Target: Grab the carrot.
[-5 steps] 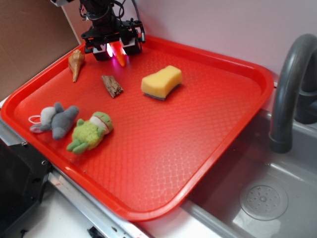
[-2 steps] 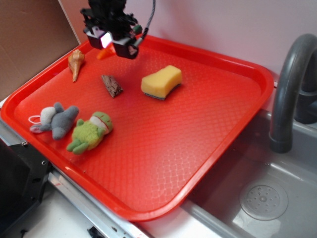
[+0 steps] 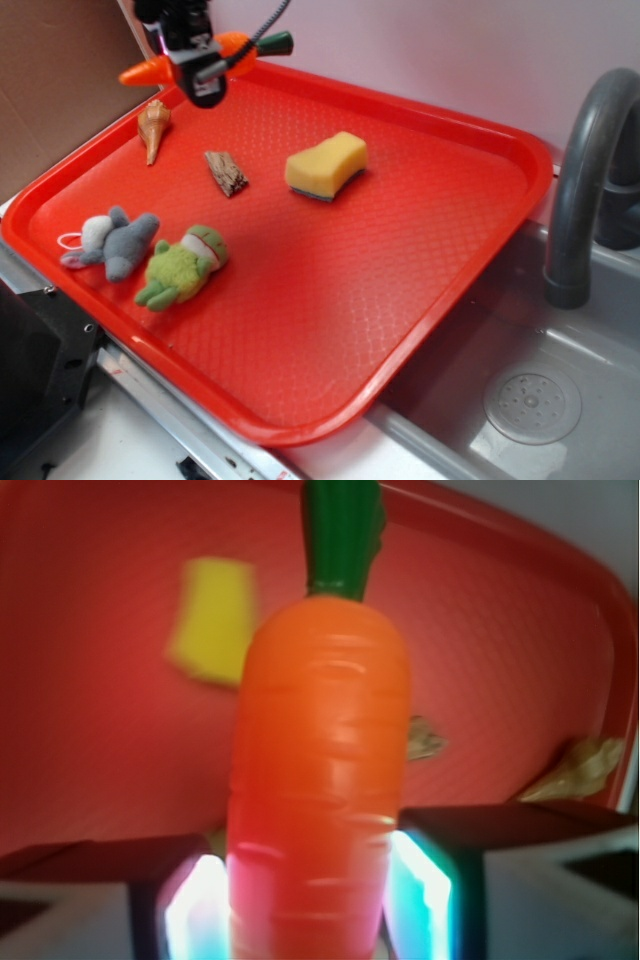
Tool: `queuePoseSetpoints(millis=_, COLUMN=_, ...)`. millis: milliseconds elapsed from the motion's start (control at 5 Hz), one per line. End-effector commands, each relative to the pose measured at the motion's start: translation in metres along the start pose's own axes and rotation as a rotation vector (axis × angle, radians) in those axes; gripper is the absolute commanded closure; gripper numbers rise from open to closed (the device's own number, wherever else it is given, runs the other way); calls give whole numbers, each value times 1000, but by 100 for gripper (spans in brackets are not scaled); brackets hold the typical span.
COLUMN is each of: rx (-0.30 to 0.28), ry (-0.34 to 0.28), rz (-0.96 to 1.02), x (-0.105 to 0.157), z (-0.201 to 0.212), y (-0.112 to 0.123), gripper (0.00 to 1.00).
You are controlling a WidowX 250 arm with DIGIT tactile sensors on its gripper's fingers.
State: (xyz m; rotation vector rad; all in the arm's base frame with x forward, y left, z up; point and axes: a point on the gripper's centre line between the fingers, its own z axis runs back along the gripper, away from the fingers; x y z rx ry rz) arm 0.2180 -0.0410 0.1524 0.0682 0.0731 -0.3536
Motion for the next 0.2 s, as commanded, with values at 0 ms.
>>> queuePoseSetpoints(millis=0, rx=114, ry=-276, rz=98, x=-23, z=52, y=7, gripper=100)
